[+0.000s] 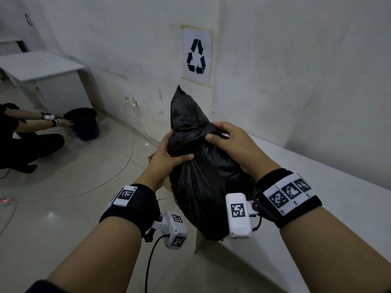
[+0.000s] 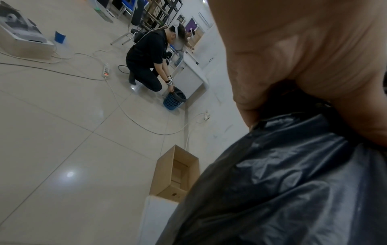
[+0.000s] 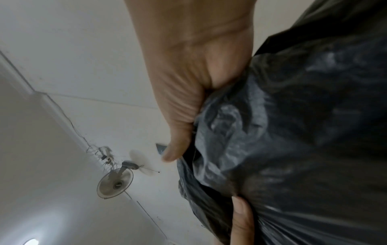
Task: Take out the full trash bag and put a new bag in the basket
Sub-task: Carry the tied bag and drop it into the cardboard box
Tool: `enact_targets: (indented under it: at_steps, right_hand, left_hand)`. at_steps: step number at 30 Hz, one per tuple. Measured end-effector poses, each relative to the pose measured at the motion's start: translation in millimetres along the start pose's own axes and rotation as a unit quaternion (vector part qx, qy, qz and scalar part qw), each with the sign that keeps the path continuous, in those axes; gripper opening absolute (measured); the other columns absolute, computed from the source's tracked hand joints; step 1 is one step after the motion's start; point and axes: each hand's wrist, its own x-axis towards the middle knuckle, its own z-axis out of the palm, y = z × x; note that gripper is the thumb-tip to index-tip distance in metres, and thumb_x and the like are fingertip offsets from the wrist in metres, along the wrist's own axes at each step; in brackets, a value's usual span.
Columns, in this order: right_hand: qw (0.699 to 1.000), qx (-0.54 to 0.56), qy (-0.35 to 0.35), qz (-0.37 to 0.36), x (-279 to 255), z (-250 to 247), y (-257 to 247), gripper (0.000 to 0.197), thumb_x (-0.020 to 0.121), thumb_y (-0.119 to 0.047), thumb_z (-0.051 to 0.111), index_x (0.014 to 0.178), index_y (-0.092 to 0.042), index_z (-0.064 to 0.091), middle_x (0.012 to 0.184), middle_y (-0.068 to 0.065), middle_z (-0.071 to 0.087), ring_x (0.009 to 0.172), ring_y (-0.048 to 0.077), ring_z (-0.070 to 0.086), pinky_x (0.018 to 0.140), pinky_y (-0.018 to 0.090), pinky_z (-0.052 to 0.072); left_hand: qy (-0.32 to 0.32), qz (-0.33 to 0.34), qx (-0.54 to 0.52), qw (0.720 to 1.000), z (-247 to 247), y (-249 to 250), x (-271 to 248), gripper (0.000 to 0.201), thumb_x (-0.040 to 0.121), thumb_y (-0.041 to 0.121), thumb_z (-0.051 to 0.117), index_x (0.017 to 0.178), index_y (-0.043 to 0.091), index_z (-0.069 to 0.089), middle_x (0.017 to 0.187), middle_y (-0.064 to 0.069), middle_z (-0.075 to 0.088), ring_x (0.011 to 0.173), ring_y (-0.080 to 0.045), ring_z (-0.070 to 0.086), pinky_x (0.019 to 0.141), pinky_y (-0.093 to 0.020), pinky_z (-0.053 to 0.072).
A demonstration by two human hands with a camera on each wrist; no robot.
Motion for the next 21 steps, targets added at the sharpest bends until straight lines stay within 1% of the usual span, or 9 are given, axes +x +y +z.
enact_targets:
  at_steps: [2, 3, 4, 7, 9, 12, 14, 17, 21]
  right_hand:
    - [0.998, -0.045, 0.031, -0.008, 35.7, 30.0, -1.9, 0.053, 0.071, -0.038, 0.081, 0.118, -0.026, 0.062, 0.114, -0.01, 0.066, 0.102, 0.005, 0.063, 0.089, 0.021, 0.049]
    - [0.996, -0.07, 0.052, -0.014, 43.7, 37.4, -2.6, 0.054, 0.067, -0.04, 0.083, 0.116, -0.028, 0.063, 0.112, -0.012, 0.066, 0.1, 0.003, 0.062, 0.087, 0.018, 0.048]
    - [0.993, -0.086, 0.074, -0.021, 62.2, 53.7, -3.5, 0.052, 0.066, -0.04, 0.083, 0.113, -0.029, 0.064, 0.108, -0.013, 0.066, 0.097, 0.001, 0.061, 0.084, 0.014, 0.046]
    - [0.985, -0.096, 0.143, -0.033, 115.8, 98.0, -1.5, 0.03, 0.073, -0.034, 0.079, 0.101, -0.028, 0.069, 0.095, -0.016, 0.066, 0.088, -0.002, 0.061, 0.072, 0.0, 0.041]
    - [0.981, -0.088, 0.17, -0.032, 147.4, 122.7, 1.6, 0.022, 0.076, -0.03, 0.078, 0.096, -0.029, 0.07, 0.092, -0.018, 0.068, 0.089, -0.002, 0.063, 0.071, -0.002, 0.041]
    - [0.979, -0.07, 0.189, -0.009, 188.9, 151.0, 11.0, 0.019, 0.077, -0.026, 0.076, 0.095, -0.026, 0.07, 0.094, -0.016, 0.07, 0.093, 0.0, 0.064, 0.074, 0.001, 0.044]
    - [0.979, -0.055, 0.198, 0.001, 215.2, 165.1, 17.8, 0.019, 0.079, -0.024, 0.076, 0.097, -0.022, 0.071, 0.097, -0.012, 0.07, 0.094, 0.003, 0.064, 0.078, 0.008, 0.047]
    - [0.977, -0.041, 0.207, 0.014, 256.9, 180.0, 31.6, 0.02, 0.079, -0.021, 0.075, 0.098, -0.022, 0.07, 0.098, -0.01, 0.07, 0.095, 0.006, 0.066, 0.084, 0.018, 0.051]
    - [0.975, -0.038, 0.219, 0.025, 313.8, 190.2, 60.3, 0.018, 0.079, -0.017, 0.075, 0.094, -0.021, 0.069, 0.097, -0.005, 0.071, 0.093, 0.01, 0.067, 0.089, 0.029, 0.054]
  left_hand:
    - [-0.011, 0.008, 0.008, 1.0, -32.2, -0.7, 34.4, 0.09, 0.071, 0.014, 0.085, 0.143, 0.036, 0.037, 0.132, 0.009, 0.057, 0.117, -0.009, 0.06, 0.099, -0.044, 0.051]
    - [-0.013, 0.011, 0.015, 1.0, -38.8, 0.0, 43.1, 0.09, 0.071, 0.014, 0.086, 0.143, 0.035, 0.037, 0.132, 0.009, 0.058, 0.115, -0.008, 0.06, 0.098, -0.044, 0.052]
    - [-0.016, 0.012, 0.018, 1.0, -56.1, 0.7, 60.8, 0.09, 0.07, 0.015, 0.086, 0.143, 0.035, 0.037, 0.131, 0.01, 0.058, 0.115, -0.007, 0.06, 0.097, -0.044, 0.052]
    - [-0.046, 0.011, 0.026, 0.999, -106.1, -0.3, 109.7, 0.091, 0.071, 0.015, 0.086, 0.144, 0.034, 0.036, 0.132, 0.009, 0.058, 0.114, -0.006, 0.061, 0.097, -0.042, 0.053]
    - [-0.061, 0.01, 0.031, 0.998, -136.2, -0.2, 138.4, 0.09, 0.071, 0.012, 0.085, 0.144, 0.033, 0.036, 0.133, 0.008, 0.057, 0.115, -0.005, 0.061, 0.098, -0.038, 0.053]
    - [-0.082, 0.001, 0.038, 0.996, -172.9, -2.8, 179.1, 0.091, 0.07, 0.013, 0.087, 0.143, 0.034, 0.037, 0.136, 0.005, 0.055, 0.118, -0.008, 0.059, 0.099, -0.035, 0.052]
    - [-0.094, -0.004, 0.046, 0.995, -192.5, -7.9, 207.6, 0.092, 0.067, 0.016, 0.089, 0.141, 0.037, 0.039, 0.136, 0.005, 0.055, 0.119, -0.01, 0.059, 0.1, -0.038, 0.051]
    - [-0.103, -0.005, 0.044, 0.994, -213.1, -18.9, 250.3, 0.093, 0.064, 0.019, 0.091, 0.14, 0.037, 0.04, 0.137, 0.004, 0.055, 0.121, -0.013, 0.058, 0.101, -0.042, 0.05]
    - [-0.109, -0.006, 0.039, 0.993, -228.1, -41.4, 309.3, 0.093, 0.064, 0.016, 0.09, 0.14, 0.035, 0.041, 0.136, 0.003, 0.055, 0.121, -0.013, 0.058, 0.101, -0.044, 0.05]
